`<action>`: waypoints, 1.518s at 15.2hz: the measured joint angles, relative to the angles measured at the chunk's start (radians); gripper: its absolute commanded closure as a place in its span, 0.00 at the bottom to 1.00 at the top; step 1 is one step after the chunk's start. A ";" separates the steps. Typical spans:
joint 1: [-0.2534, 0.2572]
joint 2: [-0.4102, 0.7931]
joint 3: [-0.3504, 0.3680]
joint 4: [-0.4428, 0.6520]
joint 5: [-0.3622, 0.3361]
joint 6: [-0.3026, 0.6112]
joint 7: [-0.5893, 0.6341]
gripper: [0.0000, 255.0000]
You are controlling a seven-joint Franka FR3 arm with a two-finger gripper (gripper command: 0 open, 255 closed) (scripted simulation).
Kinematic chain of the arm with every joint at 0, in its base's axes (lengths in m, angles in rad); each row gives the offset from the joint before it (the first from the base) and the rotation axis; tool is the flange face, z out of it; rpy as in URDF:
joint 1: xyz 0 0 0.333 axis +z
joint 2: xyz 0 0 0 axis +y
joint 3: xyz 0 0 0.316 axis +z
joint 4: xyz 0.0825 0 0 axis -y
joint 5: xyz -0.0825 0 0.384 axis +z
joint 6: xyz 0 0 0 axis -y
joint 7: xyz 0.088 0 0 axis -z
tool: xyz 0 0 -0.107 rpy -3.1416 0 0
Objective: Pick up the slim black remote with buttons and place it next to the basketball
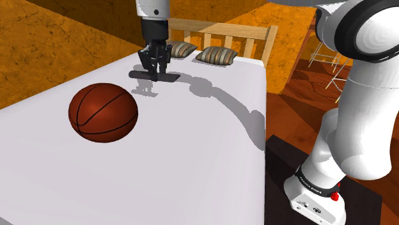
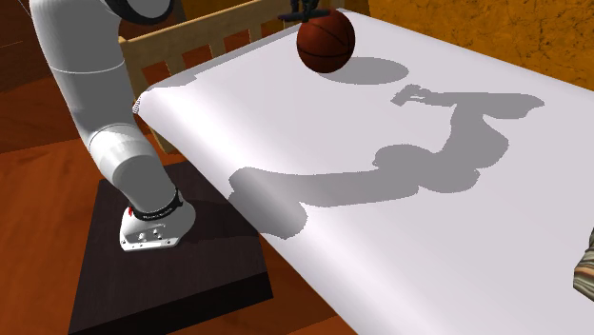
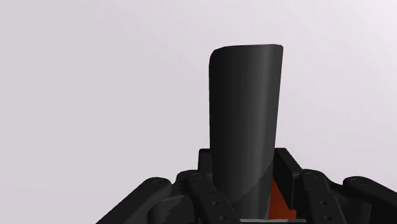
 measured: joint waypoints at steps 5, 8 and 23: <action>-0.002 -0.014 -0.001 -0.086 0.001 0.072 -0.008 1.00; -0.003 -0.021 -0.002 -0.137 0.002 0.116 -0.012 1.00; -0.002 -0.018 -0.001 -0.336 0.005 0.317 -0.025 1.00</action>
